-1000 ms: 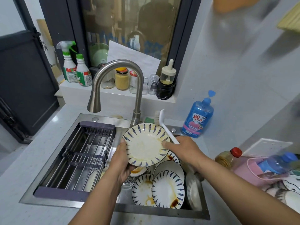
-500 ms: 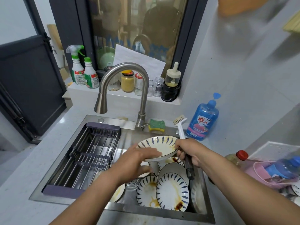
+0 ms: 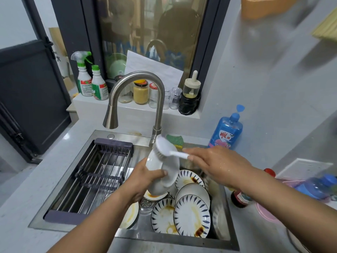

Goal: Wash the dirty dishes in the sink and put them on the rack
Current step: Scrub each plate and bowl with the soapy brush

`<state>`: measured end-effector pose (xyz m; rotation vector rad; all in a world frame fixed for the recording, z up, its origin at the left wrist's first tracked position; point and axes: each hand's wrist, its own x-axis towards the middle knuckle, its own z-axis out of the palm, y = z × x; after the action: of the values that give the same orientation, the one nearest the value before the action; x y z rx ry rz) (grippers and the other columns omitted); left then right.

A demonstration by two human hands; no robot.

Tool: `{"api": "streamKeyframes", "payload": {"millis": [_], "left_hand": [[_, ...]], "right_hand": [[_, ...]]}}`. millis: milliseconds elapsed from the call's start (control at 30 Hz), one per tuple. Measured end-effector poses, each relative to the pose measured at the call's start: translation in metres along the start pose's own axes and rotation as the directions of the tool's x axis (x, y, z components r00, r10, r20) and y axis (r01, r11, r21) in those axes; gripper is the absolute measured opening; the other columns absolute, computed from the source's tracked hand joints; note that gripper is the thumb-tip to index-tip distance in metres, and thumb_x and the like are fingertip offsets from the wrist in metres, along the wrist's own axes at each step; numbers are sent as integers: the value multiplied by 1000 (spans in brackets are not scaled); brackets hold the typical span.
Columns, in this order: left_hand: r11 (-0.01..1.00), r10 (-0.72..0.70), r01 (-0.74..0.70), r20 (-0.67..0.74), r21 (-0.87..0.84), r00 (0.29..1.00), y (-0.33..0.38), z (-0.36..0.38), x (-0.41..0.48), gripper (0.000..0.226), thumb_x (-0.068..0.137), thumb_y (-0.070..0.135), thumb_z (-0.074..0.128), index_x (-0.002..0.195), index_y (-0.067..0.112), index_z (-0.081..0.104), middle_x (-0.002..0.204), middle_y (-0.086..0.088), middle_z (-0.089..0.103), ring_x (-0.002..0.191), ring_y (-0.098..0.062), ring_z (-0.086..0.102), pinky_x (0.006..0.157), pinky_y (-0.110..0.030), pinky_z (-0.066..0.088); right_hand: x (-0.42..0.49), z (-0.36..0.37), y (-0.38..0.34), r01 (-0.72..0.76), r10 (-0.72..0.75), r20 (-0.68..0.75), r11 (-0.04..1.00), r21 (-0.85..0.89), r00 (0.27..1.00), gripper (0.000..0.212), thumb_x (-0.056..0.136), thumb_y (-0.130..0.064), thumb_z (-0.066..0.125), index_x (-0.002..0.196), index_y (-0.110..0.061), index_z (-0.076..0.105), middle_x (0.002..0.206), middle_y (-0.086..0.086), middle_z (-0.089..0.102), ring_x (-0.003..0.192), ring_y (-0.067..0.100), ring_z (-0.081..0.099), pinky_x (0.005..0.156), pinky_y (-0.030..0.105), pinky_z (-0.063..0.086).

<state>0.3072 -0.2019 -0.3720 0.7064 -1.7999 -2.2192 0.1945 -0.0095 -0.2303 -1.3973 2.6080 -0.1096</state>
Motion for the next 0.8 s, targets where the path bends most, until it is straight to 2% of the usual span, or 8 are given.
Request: {"api": "streamKeyframes", "payload": {"millis": [67,133,333,467,533,600,667,800], "left_hand": [[1000,18,-18,16,-2,1000,-1,1,2,58,70,1,85,122,14,65,111,-9,76,110,-33,69,93,-43,58],[999,45,-45,29,-17,999,-1,2,0,59,69,5,85,123,17,65,114,-9,75,111,-33,68,96,-46,57],[994,83,-77,84,-76,993,4,-2,-11,61,66,10,84,122,23,64,112,-8,75,105,-29,71,90,-49,60],[996,74,-70,66,-61,995,5,1,-9,57,65,10,83,118,22,66,110,-7,75,108,-31,69,91,-46,60],[996,70,-65,70,-68,995,1,1,-8,58,66,9,82,121,20,66,114,-10,74,112,-34,67,97,-48,57],[994,74,-69,66,-84,995,-1,-1,-9,60,66,9,83,122,20,65,115,-11,73,113,-36,66,98,-51,56],[986,62,-52,59,-160,996,-1,-4,-10,63,65,5,82,124,17,64,115,-14,74,114,-39,66,94,-51,57],[884,48,-4,81,-467,996,8,-9,-12,67,72,-4,76,135,11,57,124,-22,69,115,-40,67,86,-49,59]], "right_hand": [[-6,-1,-9,72,-73,5,977,-202,997,40,104,-63,26,144,-62,29,102,-9,67,93,21,64,74,40,54],[-6,-4,-10,86,-95,-18,956,-280,995,40,104,-61,25,143,-56,33,101,-4,67,91,26,65,77,43,54],[5,-27,22,-116,125,19,962,-246,992,30,107,-50,33,128,-43,53,93,-7,64,82,17,61,68,38,53],[-3,-17,2,17,-18,-3,980,-198,1000,32,105,-57,34,136,-54,42,90,-9,64,83,21,64,69,39,53],[-5,-9,-10,98,-102,-4,965,-244,995,33,105,-56,33,136,-48,41,96,-5,68,88,26,66,76,43,55],[-1,-11,-8,71,-83,-36,964,-255,996,33,106,-55,33,135,-46,43,96,-4,68,87,25,65,74,43,55],[4,-16,7,-10,3,-32,980,-197,999,32,106,-55,33,134,-47,46,93,-6,65,85,21,63,70,41,54],[6,-12,32,-117,117,19,993,15,993,31,105,-54,39,133,-59,49,103,-14,66,94,13,62,81,40,55]]}}
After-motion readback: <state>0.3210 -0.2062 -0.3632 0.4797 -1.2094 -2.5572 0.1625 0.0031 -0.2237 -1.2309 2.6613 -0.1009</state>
